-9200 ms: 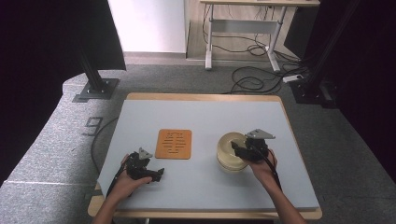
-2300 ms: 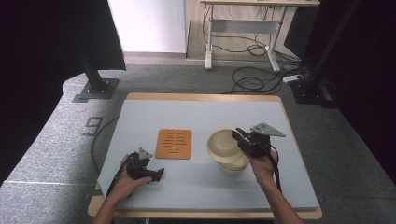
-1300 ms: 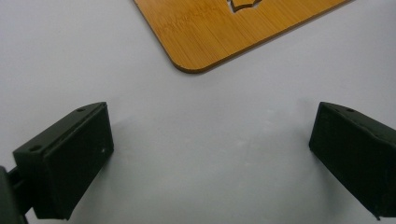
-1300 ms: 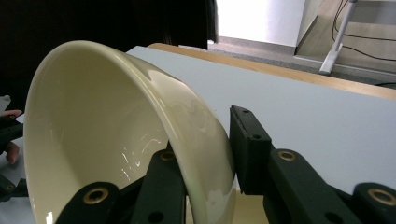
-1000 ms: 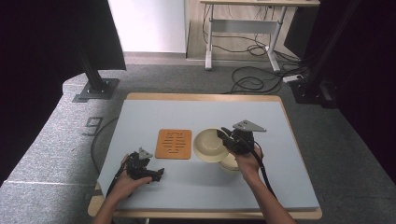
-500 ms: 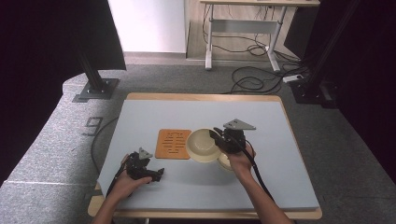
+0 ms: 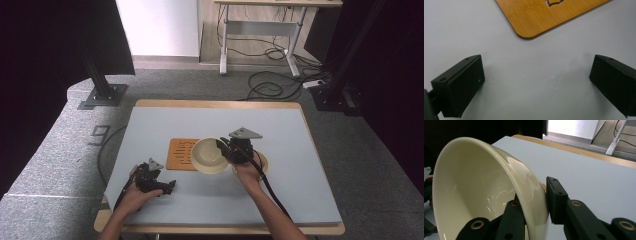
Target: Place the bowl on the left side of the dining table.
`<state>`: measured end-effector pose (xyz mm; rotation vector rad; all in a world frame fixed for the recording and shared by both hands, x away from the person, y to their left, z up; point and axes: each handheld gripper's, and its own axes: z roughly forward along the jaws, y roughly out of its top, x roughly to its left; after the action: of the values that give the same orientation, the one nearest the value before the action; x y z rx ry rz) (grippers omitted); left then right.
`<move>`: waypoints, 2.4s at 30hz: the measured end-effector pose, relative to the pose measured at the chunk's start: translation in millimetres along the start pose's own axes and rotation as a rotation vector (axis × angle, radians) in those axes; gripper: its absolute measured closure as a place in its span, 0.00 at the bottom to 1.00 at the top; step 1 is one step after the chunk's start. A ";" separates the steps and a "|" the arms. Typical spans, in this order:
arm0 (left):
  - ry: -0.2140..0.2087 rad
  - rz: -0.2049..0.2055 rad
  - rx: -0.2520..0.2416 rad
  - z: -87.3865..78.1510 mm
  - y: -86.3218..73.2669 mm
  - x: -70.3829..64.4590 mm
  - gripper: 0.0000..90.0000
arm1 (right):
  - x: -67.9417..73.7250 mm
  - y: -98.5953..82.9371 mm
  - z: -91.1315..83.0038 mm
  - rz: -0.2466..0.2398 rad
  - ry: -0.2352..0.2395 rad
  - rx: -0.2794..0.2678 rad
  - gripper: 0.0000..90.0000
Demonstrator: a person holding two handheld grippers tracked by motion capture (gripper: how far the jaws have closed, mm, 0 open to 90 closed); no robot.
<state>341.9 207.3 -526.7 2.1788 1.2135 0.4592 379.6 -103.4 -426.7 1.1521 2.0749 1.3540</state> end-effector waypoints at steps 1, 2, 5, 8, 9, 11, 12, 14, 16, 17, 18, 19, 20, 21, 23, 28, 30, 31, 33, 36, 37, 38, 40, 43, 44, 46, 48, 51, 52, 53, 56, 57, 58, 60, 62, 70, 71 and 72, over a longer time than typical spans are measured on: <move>0.000 0.000 0.000 0.0 0.0 0.0 0.00 | 0.9 0.0 1.4 -0.002 0.000 0.004 0.86; 0.000 0.000 0.000 0.0 0.0 0.0 0.00 | 1.8 0.0 2.7 -0.005 -0.002 0.007 0.86; -0.001 0.000 0.002 -0.1 0.1 0.1 0.00 | 3.2 -0.5 7.3 0.008 0.006 0.015 0.88; -0.001 -0.001 0.001 0.0 0.1 0.0 0.00 | 9.1 0.0 17.9 -0.036 -0.027 0.081 0.88; -0.001 -0.001 0.001 0.0 0.1 0.0 0.00 | 9.1 0.0 17.9 -0.036 -0.027 0.081 0.88; 0.001 -0.003 -0.002 0.2 -0.1 -0.1 0.00 | 16.0 -3.9 31.8 -0.078 -0.051 0.117 0.89; 0.000 -0.003 -0.001 0.1 0.0 0.0 0.00 | 17.8 -5.1 36.4 -0.074 -0.047 0.127 0.89; -0.001 -0.003 -0.001 0.1 0.0 0.0 0.00 | 19.5 -5.8 40.8 -0.080 -0.046 0.136 0.89; -0.001 -0.003 -0.001 0.1 0.0 0.0 0.00 | 24.8 -6.5 49.5 -0.088 -0.041 0.150 0.89; -0.001 -0.003 -0.001 0.1 0.0 0.0 0.00 | 26.9 -5.8 51.8 -0.092 -0.038 0.158 0.89; -0.001 -0.003 -0.001 0.1 0.0 0.0 0.00 | 28.2 -5.2 53.5 -0.095 -0.035 0.161 0.89; -0.001 -0.003 -0.001 0.1 0.0 0.0 0.00 | 30.0 -4.3 55.5 -0.101 -0.033 0.164 0.89; -0.001 -0.003 -0.002 0.1 0.0 -0.1 0.00 | 32.9 -1.9 59.3 -0.108 -0.030 0.171 0.89; -0.001 -0.003 -0.002 0.1 -0.1 -0.1 0.00 | 33.9 -1.2 60.5 -0.110 -0.029 0.171 0.89; 0.000 -0.002 -0.002 0.1 -0.1 -0.1 0.00 | 35.2 -0.1 62.0 -0.111 -0.028 0.173 0.89; 0.000 -0.002 -0.001 0.0 0.0 -0.1 0.00 | 41.4 3.9 68.0 -0.114 -0.014 0.172 0.89; 0.000 -0.002 -0.001 0.0 -0.1 -0.1 0.00 | 43.5 4.7 70.2 -0.112 -0.006 0.171 0.89; 0.000 -0.002 -0.002 0.0 -0.1 -0.1 0.00 | 44.2 5.0 71.2 -0.111 -0.005 0.172 0.89; 0.000 -0.001 -0.001 -0.1 -0.1 -0.2 0.00 | 45.5 5.6 74.6 -0.102 0.002 0.171 0.89; -0.001 0.000 0.001 -0.3 -0.1 -0.1 0.00 | 46.4 5.9 77.0 -0.095 0.007 0.171 0.89; -0.001 0.001 0.002 -0.3 -0.1 0.0 0.00 | 46.9 5.9 78.6 -0.095 0.009 0.172 0.89; 0.000 0.000 0.001 -0.3 -0.1 -0.1 0.00 | 47.5 5.9 80.8 -0.093 0.012 0.173 0.89; 0.000 0.001 0.001 -0.2 -0.2 -0.1 0.00 | 47.8 5.8 83.4 -0.086 0.018 0.175 0.89; 0.000 0.001 0.000 -0.2 -0.2 0.0 0.00 | 48.1 5.4 86.0 -0.081 0.020 0.179 0.89; 0.001 0.001 0.000 -0.1 -0.1 0.0 0.00 | 48.3 5.1 87.5 -0.080 0.021 0.180 0.89; 0.001 0.002 0.000 -0.2 -0.1 0.0 0.00 | 48.6 4.4 90.4 -0.076 0.021 0.185 0.89; 0.001 0.002 0.001 -0.2 -0.1 0.0 0.00 | 48.6 4.0 91.7 -0.073 0.022 0.188 0.89; 0.001 0.001 0.000 -0.1 -0.2 -0.1 0.00 | 48.4 2.0 96.7 -0.071 0.022 0.198 0.89; 0.001 0.001 0.000 -0.1 -0.1 -0.1 0.00 | 48.6 1.2 98.5 -0.068 0.018 0.203 0.89; 0.001 0.000 0.000 -0.1 -0.1 -0.1 0.00 | 48.3 0.4 99.9 -0.070 0.017 0.207 0.89; 0.000 -0.001 0.001 -0.2 -0.1 -0.1 0.00 | 46.9 -2.9 105.6 -0.062 0.013 0.224 0.89; -0.001 0.000 0.001 -0.2 -0.1 -0.1 0.00 | 45.8 -5.1 109.1 -0.054 0.012 0.235 0.89; -0.001 0.000 0.001 -0.2 -0.1 -0.1 0.00 | 45.6 -6.2 110.7 -0.051 0.011 0.239 0.89; 0.000 0.000 0.001 -0.2 -0.2 -0.1 0.00 | 45.0 -8.2 114.1 -0.055 0.010 0.249 0.89; 0.001 0.000 0.000 -0.2 -0.2 -0.2 0.00 | 44.6 -8.8 114.9 -0.052 0.011 0.250 0.89; 0.002 -0.001 -0.002 0.0 -0.3 -0.3 0.00 | 35.5 -8.7 119.3 0.006 0.011 0.248 0.89; 0.002 -0.001 -0.002 0.0 -0.4 -0.4 0.00 | 34.2 -8.2 119.4 -0.005 -0.007 0.238 0.89; 0.002 -0.001 -0.002 0.0 -0.4 -0.4 0.00 | 34.2 -8.2 119.4 -0.005 -0.007 0.238 0.89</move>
<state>341.5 207.2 -526.9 2.1764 1.2148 0.4624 440.3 -11.0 -484.0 1.2420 2.2795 1.1207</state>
